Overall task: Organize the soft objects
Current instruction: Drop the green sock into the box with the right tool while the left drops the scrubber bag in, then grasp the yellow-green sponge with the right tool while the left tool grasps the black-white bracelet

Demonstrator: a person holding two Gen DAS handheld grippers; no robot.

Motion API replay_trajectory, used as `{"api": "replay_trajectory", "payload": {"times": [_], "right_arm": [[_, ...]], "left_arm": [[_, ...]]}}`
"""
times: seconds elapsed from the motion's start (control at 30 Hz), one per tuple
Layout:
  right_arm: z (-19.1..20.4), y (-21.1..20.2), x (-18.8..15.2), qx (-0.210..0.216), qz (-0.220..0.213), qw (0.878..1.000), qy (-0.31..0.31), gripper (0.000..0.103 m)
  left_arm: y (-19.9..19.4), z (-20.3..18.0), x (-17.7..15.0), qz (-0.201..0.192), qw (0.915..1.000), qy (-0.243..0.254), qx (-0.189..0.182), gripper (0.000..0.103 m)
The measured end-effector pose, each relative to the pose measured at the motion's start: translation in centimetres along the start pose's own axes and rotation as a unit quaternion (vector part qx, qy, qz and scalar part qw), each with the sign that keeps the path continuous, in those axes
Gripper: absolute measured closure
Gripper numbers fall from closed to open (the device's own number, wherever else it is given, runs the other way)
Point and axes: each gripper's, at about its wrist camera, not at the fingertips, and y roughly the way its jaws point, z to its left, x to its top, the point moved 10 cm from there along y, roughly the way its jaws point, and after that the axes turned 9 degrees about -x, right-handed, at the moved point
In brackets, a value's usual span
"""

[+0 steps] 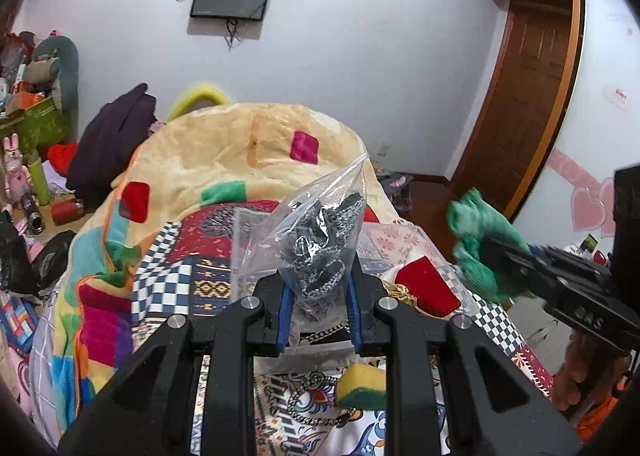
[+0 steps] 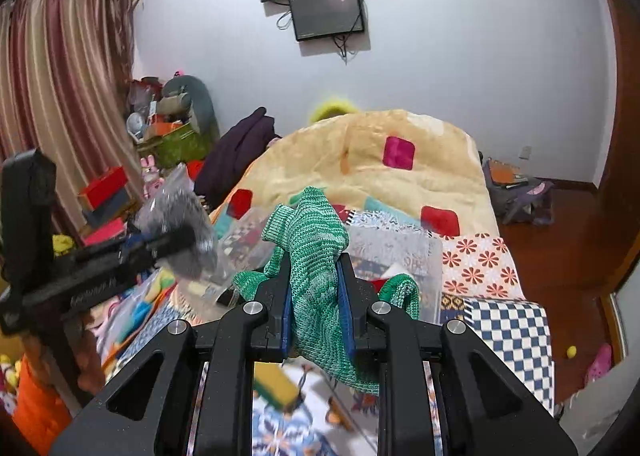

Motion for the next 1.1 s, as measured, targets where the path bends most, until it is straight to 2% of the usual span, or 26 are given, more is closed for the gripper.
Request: {"api": "replay_trajectory", "payload": {"times": [0.17,0.33,0.57,0.67,0.7,0.73,0.83,0.97,1.1], "right_arm": [[0.2,2.4,-0.2,0.004,0.017,1.000,0.011,0.086],[1.0,4.9,-2.2,0.005,0.055,0.998,-0.002,0.086],[1.5,6.3,-4.6,-0.010,0.092,0.995,-0.030,0.080],[1.6,5.9,-4.6,-0.012,0.094,0.995,-0.035,0.072],[1.5,5.7,-4.5,-0.014,0.092,0.995,-0.037,0.065],[1.5,5.4,-4.4,-0.018,0.089,0.995,-0.039,0.058],[1.5,4.4,-3.9,-0.031,0.074,0.996,-0.049,0.047],[1.6,3.0,-3.2,-0.042,0.053,0.996,-0.061,0.045],[1.9,1.5,-2.5,-0.043,0.033,0.996,-0.065,0.035]], "left_arm": [[2.9,-0.3,-1.3,0.037,0.9993,0.010,-0.003,0.080],[5.2,0.2,-2.9,0.067,0.9977,0.006,0.004,0.080],[6.3,0.8,-4.0,0.082,0.9966,0.001,0.014,0.079],[6.2,0.9,-4.1,0.083,0.9964,0.000,0.017,0.076],[6.1,0.9,-4.0,0.083,0.9964,0.001,0.018,0.074],[5.9,0.8,-4.0,0.081,0.9965,0.001,0.019,0.072],[5.0,0.9,-3.6,0.070,0.9973,0.004,0.022,0.061],[3.1,0.7,-2.2,0.038,0.9987,0.013,0.031,0.048],[1.1,0.0,-1.2,0.014,0.9989,0.027,0.036,0.041]]}}
